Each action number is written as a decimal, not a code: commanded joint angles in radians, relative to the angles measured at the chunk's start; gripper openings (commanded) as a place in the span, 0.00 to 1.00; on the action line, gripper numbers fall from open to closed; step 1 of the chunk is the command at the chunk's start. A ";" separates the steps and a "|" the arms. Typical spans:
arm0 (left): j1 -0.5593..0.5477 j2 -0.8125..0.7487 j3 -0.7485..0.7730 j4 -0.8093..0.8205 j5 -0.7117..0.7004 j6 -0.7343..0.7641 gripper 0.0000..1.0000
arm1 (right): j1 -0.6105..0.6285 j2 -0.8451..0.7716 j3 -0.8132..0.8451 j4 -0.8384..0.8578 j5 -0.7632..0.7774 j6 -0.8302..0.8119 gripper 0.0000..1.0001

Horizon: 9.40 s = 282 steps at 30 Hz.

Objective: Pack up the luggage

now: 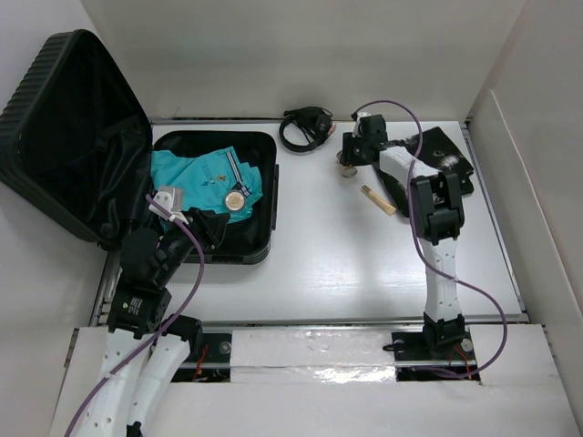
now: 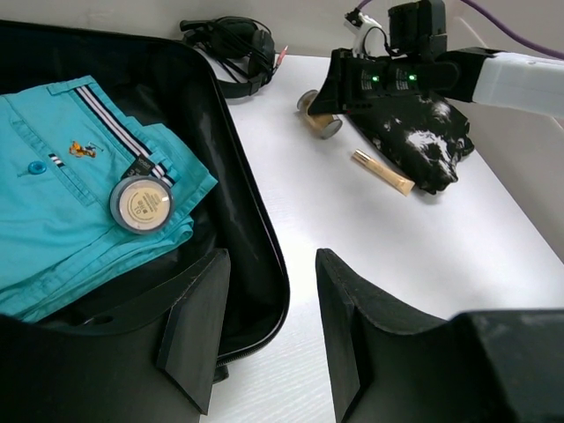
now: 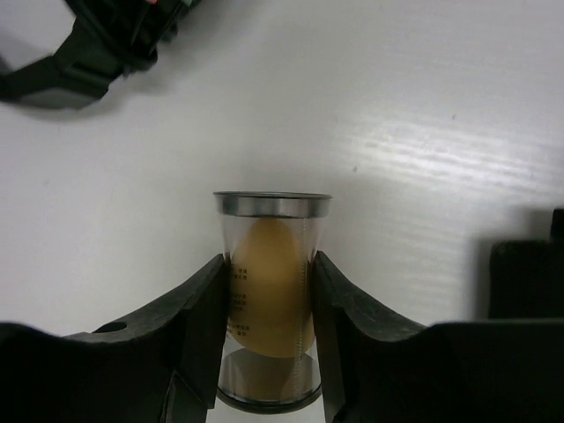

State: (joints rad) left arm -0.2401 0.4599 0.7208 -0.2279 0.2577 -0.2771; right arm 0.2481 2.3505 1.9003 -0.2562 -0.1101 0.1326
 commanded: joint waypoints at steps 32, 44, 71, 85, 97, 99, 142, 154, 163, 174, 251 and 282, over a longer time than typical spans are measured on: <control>0.024 -0.017 0.045 0.051 0.034 0.006 0.41 | 0.070 -0.654 -0.820 0.450 -0.012 0.225 0.16; 0.004 -0.035 0.045 0.045 0.021 0.006 0.41 | -0.024 -0.640 -0.801 0.167 0.223 0.156 0.74; -0.015 -0.073 0.051 0.036 -0.005 0.006 0.41 | 0.005 -0.434 -0.578 -0.107 0.142 0.019 0.35; -0.024 -0.070 0.049 0.039 -0.008 0.004 0.41 | 0.219 -0.582 -0.471 -0.008 -0.175 0.090 0.21; -0.024 -0.076 0.049 0.033 -0.024 0.004 0.41 | 0.495 -0.312 0.100 0.095 -0.349 0.208 0.79; -0.024 -0.073 0.051 0.032 -0.026 0.004 0.41 | 0.447 -0.338 -0.005 0.207 -0.336 0.248 0.80; -0.024 -0.121 0.058 0.015 -0.072 0.004 0.41 | 0.128 0.395 0.744 -0.344 0.253 0.381 0.66; -0.044 -0.141 0.058 0.010 -0.089 0.004 0.41 | 0.099 0.196 0.404 -0.347 0.371 0.251 0.58; -0.044 -0.124 0.057 0.012 -0.087 0.004 0.41 | 0.066 0.063 0.184 -0.281 0.397 0.159 0.58; -0.044 -0.118 0.055 0.012 -0.095 0.003 0.42 | 0.077 0.233 0.426 -0.388 0.285 0.141 0.59; -0.025 -0.116 0.051 0.019 -0.078 0.001 0.42 | 0.214 -0.469 -0.255 0.304 0.059 0.269 0.27; -0.025 -0.115 0.045 0.033 -0.054 0.001 0.42 | -0.030 -0.152 -0.104 -0.377 0.421 0.039 0.25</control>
State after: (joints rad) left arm -0.2672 0.3458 0.7448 -0.2512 0.1844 -0.2775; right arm 0.1665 2.1860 1.7504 -0.5453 0.2943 0.2073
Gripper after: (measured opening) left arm 0.415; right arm 0.276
